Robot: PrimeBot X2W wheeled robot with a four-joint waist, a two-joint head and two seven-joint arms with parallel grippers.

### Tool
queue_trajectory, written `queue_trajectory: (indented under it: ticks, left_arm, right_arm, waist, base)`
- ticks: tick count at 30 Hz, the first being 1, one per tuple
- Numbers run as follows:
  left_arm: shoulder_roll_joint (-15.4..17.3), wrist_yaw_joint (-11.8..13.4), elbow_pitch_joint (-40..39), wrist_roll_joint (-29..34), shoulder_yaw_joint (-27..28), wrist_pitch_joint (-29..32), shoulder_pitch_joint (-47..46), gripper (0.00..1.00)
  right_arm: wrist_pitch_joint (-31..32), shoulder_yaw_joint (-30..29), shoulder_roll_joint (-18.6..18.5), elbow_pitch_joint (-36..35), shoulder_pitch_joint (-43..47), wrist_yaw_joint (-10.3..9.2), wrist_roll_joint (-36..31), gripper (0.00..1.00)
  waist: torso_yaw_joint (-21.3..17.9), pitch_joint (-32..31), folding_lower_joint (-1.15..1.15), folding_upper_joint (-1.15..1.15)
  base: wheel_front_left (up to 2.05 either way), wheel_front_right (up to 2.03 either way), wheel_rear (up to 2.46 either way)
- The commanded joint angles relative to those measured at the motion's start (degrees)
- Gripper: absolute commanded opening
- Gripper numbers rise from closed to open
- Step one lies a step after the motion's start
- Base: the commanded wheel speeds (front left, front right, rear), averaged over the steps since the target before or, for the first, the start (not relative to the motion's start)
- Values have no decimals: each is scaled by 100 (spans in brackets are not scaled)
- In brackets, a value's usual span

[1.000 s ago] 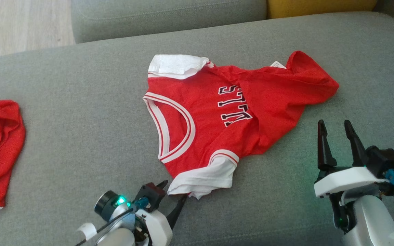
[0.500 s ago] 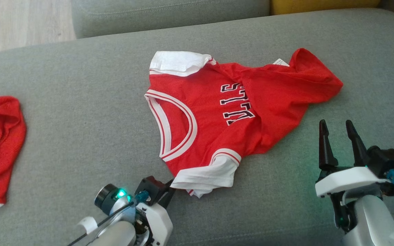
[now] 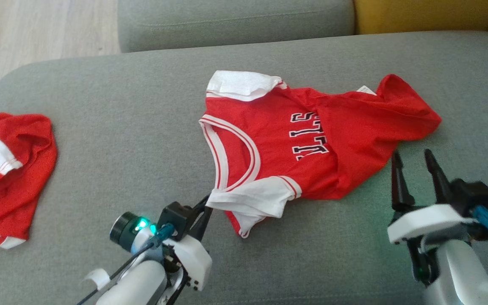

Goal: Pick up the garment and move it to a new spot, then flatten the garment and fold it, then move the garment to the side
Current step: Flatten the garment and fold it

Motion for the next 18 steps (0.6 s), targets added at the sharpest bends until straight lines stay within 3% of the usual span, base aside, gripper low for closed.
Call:
queue_trajectory:
  ticks: [1,8,18]
  left_arm:
    - [114,20,-254,-34,226,-63,-311,0]
    - [-24,-48,-675,-84,95,3,-325,0]
    - [-317,-194,-602,-82,-55,-19,-613,0]
  right_arm:
    - [61,218,-19,-126,-401,-4,-66,100]
    - [784,510,-19,510,-1433,-4,-413,100]
    - [1150,368,-201,1800,-2725,-4,-1702,100]
  waist:
    - [79,13,0,0]
    - [381,335,0,0]
    - [789,853,0,0]
  base:
    - [0,0,0]
    - [0,0,0]
    - [0,0,0]
